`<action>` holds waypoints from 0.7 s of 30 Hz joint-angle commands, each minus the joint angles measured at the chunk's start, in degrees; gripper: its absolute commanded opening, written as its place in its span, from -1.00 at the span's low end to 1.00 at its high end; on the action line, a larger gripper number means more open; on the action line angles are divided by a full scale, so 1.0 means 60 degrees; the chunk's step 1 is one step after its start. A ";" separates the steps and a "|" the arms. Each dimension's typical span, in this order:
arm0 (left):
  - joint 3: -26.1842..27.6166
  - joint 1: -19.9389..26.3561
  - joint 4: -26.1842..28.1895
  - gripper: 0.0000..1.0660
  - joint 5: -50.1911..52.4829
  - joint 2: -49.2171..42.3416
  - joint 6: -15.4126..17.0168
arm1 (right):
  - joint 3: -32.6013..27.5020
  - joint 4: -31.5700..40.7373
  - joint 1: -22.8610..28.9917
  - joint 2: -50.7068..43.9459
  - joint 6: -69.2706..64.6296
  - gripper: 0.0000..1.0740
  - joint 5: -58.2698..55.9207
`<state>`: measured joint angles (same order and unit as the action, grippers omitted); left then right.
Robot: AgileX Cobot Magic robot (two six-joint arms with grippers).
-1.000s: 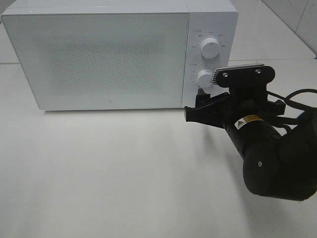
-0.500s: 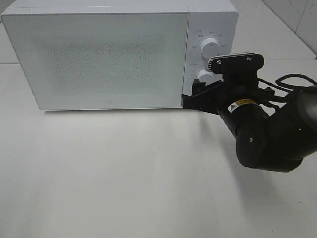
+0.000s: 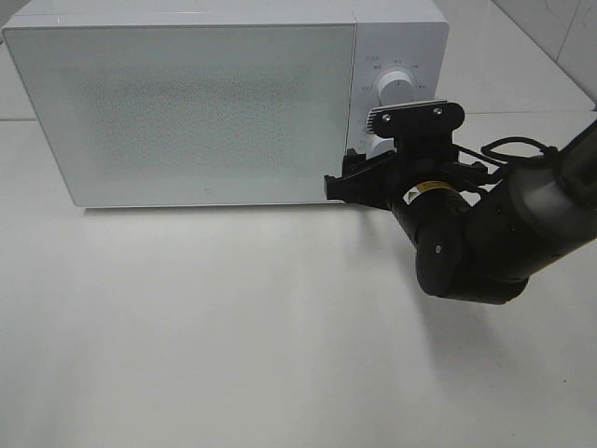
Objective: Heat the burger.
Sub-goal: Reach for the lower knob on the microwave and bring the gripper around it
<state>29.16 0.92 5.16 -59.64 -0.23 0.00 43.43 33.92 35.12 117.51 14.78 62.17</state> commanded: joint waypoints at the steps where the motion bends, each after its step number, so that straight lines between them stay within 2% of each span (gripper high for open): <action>1: -0.0038 0.0019 0.0010 0.87 0.0076 -0.0191 0.0000 | 0.0229 -0.0019 -0.0095 0.0076 -0.0076 0.38 0.0086; 21: -0.0038 0.0019 0.0010 0.87 0.0076 -0.0191 0.0000 | 0.0315 0.0153 -0.0201 0.0220 -0.0067 0.38 0.0659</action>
<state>29.16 0.92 5.16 -59.64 -0.23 0.00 44.81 35.70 34.43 118.66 14.78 64.40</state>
